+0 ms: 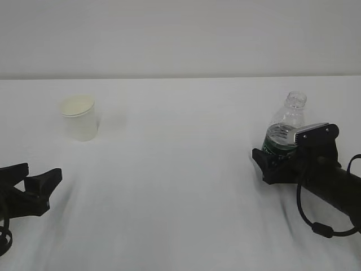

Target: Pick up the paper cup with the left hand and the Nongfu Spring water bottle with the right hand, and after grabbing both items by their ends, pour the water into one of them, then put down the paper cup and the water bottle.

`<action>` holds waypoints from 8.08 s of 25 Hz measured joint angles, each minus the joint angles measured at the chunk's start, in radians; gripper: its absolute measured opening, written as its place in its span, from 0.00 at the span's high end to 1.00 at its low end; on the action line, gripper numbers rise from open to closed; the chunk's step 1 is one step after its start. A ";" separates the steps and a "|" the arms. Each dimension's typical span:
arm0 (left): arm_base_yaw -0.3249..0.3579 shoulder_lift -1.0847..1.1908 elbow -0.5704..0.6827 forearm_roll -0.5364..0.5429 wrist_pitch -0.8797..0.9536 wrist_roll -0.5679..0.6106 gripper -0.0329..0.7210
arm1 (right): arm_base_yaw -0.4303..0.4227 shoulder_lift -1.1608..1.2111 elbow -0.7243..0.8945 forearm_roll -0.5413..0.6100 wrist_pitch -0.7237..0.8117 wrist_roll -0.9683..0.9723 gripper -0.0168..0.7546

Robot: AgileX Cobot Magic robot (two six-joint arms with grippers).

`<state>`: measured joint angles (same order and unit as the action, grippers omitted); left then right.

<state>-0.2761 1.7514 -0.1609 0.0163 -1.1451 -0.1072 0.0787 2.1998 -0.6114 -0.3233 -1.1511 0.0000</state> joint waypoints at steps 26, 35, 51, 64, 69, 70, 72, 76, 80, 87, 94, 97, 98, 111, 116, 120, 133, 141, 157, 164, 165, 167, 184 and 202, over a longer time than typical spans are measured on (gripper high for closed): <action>0.000 0.000 0.000 0.000 0.000 0.004 0.26 | 0.000 0.000 -0.024 -0.011 0.000 0.011 0.27; 0.000 0.000 0.000 0.000 0.000 0.006 0.26 | 0.000 0.000 -0.024 -0.060 0.000 0.013 0.28; 0.000 0.012 0.000 -0.008 0.000 0.014 0.26 | 0.000 -0.082 0.017 -0.087 0.028 0.015 0.30; 0.000 0.027 0.000 -0.008 0.000 0.014 0.26 | 0.000 -0.186 0.094 -0.073 0.034 0.015 0.30; 0.000 0.027 -0.004 -0.016 0.000 0.014 0.26 | 0.000 -0.230 0.120 -0.072 0.034 0.015 0.31; 0.000 0.027 -0.010 -0.016 0.000 0.014 0.26 | 0.000 -0.238 0.124 -0.072 0.034 0.015 0.32; 0.000 0.027 -0.029 -0.022 0.000 0.014 0.26 | 0.000 -0.248 0.128 -0.072 0.034 0.015 0.33; 0.000 0.043 -0.080 -0.023 0.000 0.016 0.26 | 0.000 -0.267 0.142 -0.072 0.034 0.015 0.33; 0.000 0.093 -0.118 -0.023 0.000 0.016 0.26 | 0.000 -0.279 0.147 -0.072 0.036 0.015 0.33; 0.000 0.192 -0.183 -0.026 0.000 0.016 0.26 | 0.000 -0.285 0.147 -0.072 0.036 0.015 0.33; 0.000 0.267 -0.268 -0.030 0.000 0.016 0.26 | 0.000 -0.285 0.147 -0.072 0.036 0.015 0.33; 0.000 0.300 -0.303 -0.038 0.000 0.016 0.23 | 0.000 -0.285 0.147 -0.072 0.036 0.015 0.33; 0.000 0.311 -0.314 -0.043 0.000 0.016 0.22 | 0.000 -0.285 0.147 -0.072 0.036 0.015 0.33; 0.010 0.414 -0.451 -0.071 0.000 0.033 0.18 | 0.000 -0.285 0.147 -0.072 0.036 0.015 0.33; 0.031 0.427 -0.492 -0.074 0.000 0.033 0.18 | 0.000 -0.285 0.147 -0.072 0.036 0.015 0.33; 0.049 0.428 -0.529 -0.075 0.000 0.033 0.18 | 0.000 -0.285 0.147 -0.072 0.036 0.015 0.34; 0.055 0.429 -0.579 -0.048 0.008 0.034 0.18 | 0.000 -0.285 0.147 -0.072 0.036 0.015 0.34; 0.057 0.480 -0.603 -0.048 0.008 0.034 0.18 | 0.000 -0.285 0.147 -0.072 0.036 0.015 0.34; 0.057 0.519 -0.681 -0.048 0.027 0.034 0.18 | 0.000 -0.285 0.147 -0.072 0.036 0.015 0.34; 0.065 0.543 -0.694 -0.048 0.036 0.034 0.18 | 0.000 -0.285 0.147 -0.072 0.036 0.015 0.34; 0.068 0.548 -0.696 -0.048 0.036 0.034 0.18 | 0.000 -0.285 0.147 -0.072 0.036 0.015 0.34; 0.073 0.557 -0.696 -0.048 0.036 0.034 0.18 | 0.000 -0.285 0.147 -0.072 0.036 0.015 0.34; 0.085 0.577 -0.801 -0.016 0.060 0.035 0.18 | 0.000 -0.285 0.147 -0.072 0.036 0.015 0.34; 0.085 0.619 -0.889 -0.009 0.118 0.035 0.18 | 0.000 -0.285 0.147 -0.072 0.036 0.015 0.34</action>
<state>-0.1908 2.3701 -1.0496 0.0071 -1.0271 -0.0719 0.0787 1.9149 -0.4648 -0.3948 -1.1156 0.0154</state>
